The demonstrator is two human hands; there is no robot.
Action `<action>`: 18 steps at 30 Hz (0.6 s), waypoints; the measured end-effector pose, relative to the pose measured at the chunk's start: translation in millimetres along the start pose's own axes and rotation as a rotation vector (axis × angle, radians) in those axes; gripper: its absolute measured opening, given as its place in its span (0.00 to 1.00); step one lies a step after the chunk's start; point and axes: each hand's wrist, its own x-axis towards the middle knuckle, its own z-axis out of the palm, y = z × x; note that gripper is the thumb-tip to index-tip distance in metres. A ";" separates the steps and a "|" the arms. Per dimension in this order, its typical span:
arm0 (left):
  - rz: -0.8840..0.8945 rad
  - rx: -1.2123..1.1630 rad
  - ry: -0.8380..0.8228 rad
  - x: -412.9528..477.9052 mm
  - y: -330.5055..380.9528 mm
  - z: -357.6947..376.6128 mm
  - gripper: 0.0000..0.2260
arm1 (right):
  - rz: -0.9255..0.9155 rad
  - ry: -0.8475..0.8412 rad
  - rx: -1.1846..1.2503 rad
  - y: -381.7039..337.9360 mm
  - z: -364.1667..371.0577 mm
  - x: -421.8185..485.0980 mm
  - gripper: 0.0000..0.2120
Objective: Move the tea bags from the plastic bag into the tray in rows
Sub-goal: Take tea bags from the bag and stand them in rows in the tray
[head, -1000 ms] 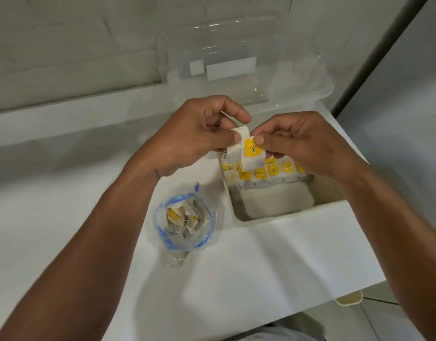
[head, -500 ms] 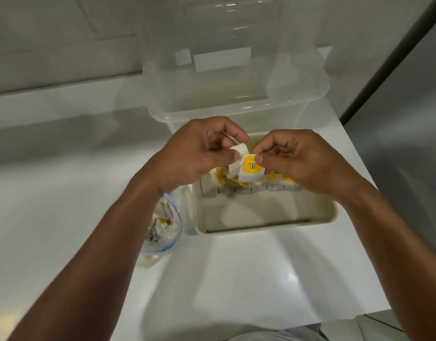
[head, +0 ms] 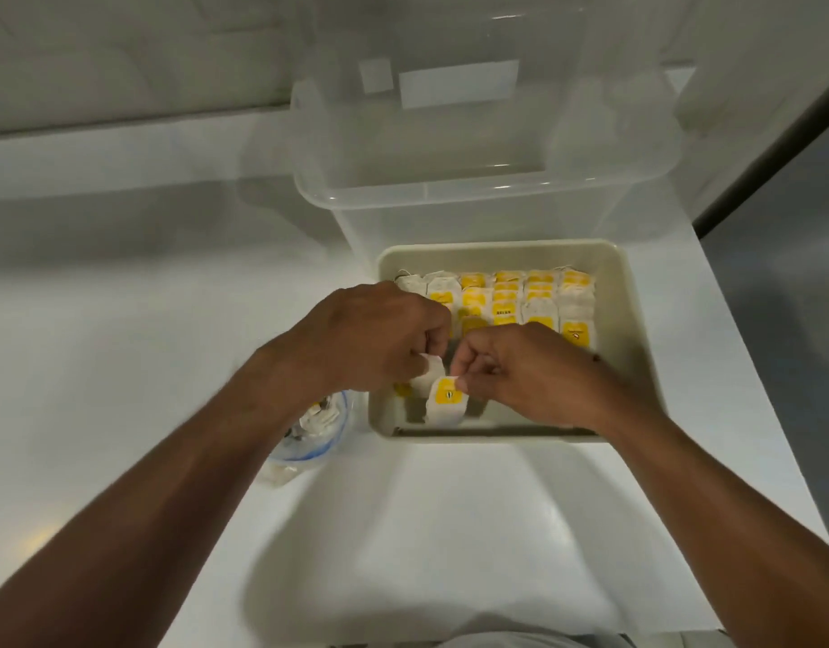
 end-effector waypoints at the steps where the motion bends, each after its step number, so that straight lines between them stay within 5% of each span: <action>1: 0.016 0.108 0.022 3.6 0.7 1.0 0.04 | 0.002 0.013 -0.064 -0.6 -1.1 6.1 0.03; 6: 0.119 0.654 0.233 29.9 -2.6 15.0 0.04 | 0.073 0.041 -0.388 -2.0 0.5 40.8 0.08; 9: 0.064 0.641 0.078 41.8 -7.3 15.9 0.06 | 0.094 0.065 -0.459 -1.4 0.1 53.4 0.11; 18: 0.041 0.737 0.071 48.6 -4.2 14.9 0.07 | 0.073 0.215 -0.463 2.5 3.0 58.6 0.12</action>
